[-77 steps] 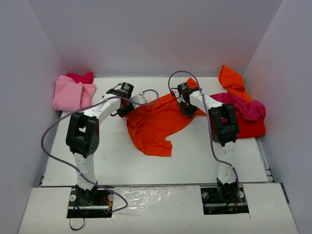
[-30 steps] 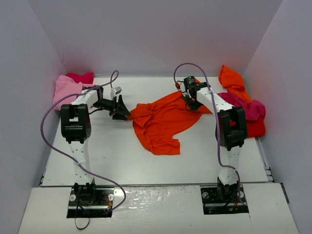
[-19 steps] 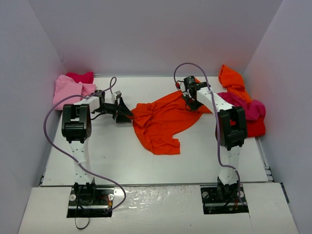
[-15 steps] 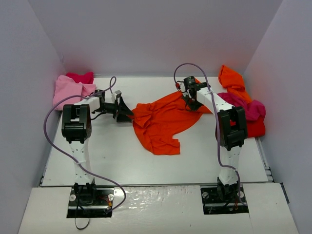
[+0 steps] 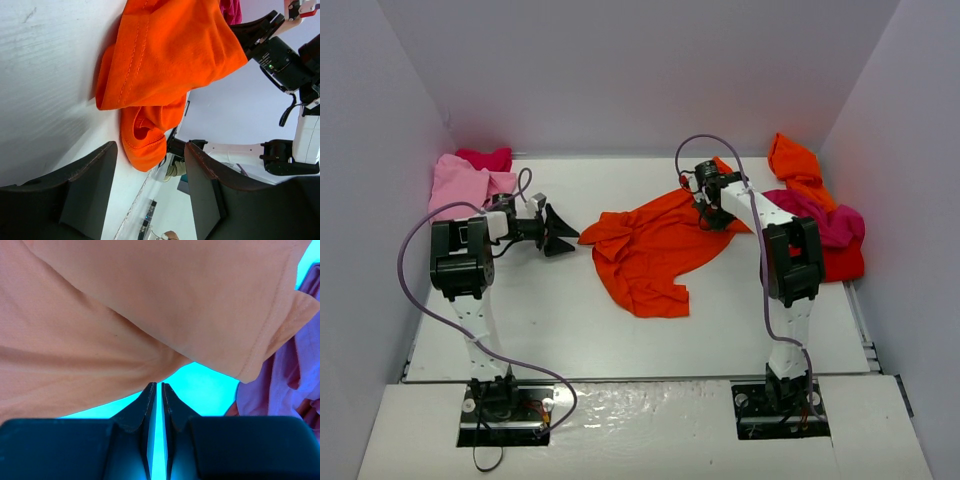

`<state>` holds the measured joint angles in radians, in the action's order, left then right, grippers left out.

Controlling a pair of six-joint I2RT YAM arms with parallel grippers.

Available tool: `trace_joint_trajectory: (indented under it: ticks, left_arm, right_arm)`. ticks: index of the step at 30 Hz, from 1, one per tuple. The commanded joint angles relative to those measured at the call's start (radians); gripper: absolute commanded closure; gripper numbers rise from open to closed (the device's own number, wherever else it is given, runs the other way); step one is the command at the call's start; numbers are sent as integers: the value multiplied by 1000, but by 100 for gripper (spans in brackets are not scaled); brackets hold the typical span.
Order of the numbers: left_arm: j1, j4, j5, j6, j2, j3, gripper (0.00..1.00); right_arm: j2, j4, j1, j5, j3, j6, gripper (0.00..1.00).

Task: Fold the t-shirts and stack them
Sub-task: Flatten out the tshirt

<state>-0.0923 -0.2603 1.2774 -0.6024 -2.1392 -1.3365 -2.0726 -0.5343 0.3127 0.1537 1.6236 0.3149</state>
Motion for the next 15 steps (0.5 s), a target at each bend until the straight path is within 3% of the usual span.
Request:
trace_joint_trajectory:
  ticks: [1,15]
  left_arm:
    - [10,57,16,-53,48,-33,47]
    - [15,74,20,-80,-16,-34,47]
  right_arm:
    - [7,-3,14,33,-5,0,94]
    - [-14,-2,25,49,-6,1,95]
